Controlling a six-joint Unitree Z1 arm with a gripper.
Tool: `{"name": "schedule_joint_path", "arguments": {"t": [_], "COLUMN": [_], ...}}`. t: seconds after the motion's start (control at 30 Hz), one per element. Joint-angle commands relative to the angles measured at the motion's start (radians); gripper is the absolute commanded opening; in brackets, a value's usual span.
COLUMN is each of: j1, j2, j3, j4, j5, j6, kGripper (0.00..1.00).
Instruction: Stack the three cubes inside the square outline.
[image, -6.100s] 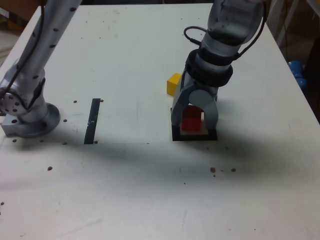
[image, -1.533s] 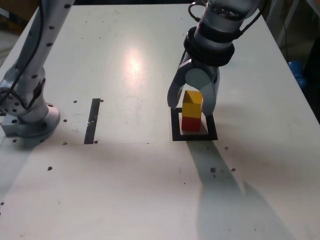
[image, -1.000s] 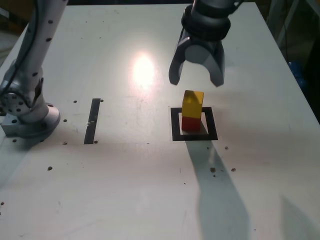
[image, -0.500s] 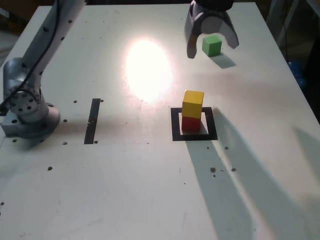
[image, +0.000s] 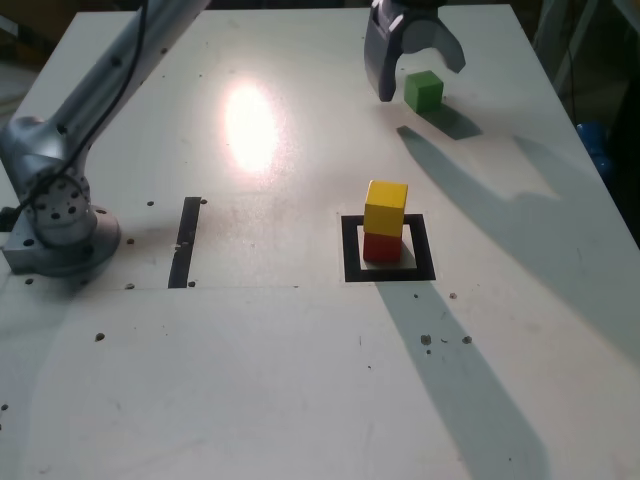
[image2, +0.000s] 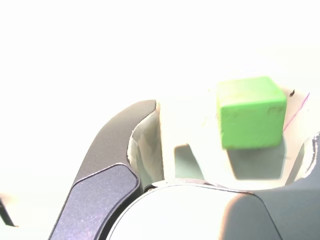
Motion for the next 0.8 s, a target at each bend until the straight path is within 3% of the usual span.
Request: {"name": "schedule_joint_path", "arguments": {"t": [0.0, 0.3, 0.57, 0.77], "j1": [0.005, 0.002, -0.009, -0.010], "j2": [0.017, 0.061, 0.067, 0.069], "j3": [-0.023, -0.087, -0.094, -0.091], "j4": [0.013, 0.008, -0.006, -0.008], "j5": [-0.002, 0.004, 0.019, 0.021], "j6": [0.002, -0.004, -0.006, -0.004], "kGripper": [0.93, 0.78, 0.35, 0.31]}}
